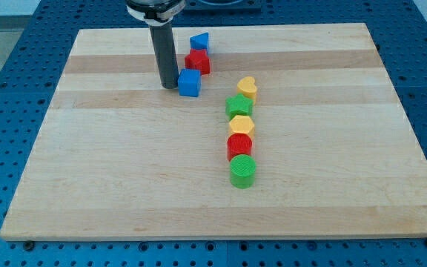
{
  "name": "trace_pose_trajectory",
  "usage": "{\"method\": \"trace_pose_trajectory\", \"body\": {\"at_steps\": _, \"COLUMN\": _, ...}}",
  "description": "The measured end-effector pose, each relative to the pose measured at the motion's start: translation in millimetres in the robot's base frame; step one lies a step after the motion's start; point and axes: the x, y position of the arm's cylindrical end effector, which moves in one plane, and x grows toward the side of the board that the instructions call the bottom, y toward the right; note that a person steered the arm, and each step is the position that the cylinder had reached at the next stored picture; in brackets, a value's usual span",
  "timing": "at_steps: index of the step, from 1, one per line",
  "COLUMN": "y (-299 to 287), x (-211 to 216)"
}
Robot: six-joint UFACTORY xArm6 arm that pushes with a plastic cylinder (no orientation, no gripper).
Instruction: Point your arm right to the green circle
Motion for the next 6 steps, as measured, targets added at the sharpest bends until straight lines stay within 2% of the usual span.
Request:
{"method": "trace_pose_trajectory", "body": {"at_steps": 1, "y": -25.6, "x": 112.8}}
{"method": "trace_pose_trajectory", "body": {"at_steps": 2, "y": 8.2, "x": 210.2}}
{"method": "trace_pose_trajectory", "body": {"at_steps": 3, "y": 125.6, "x": 249.8}}
{"method": "trace_pose_trajectory", "body": {"at_steps": 4, "y": 223.1, "x": 247.6}}
{"method": "trace_pose_trajectory", "body": {"at_steps": 6, "y": 201.3, "x": 192.0}}
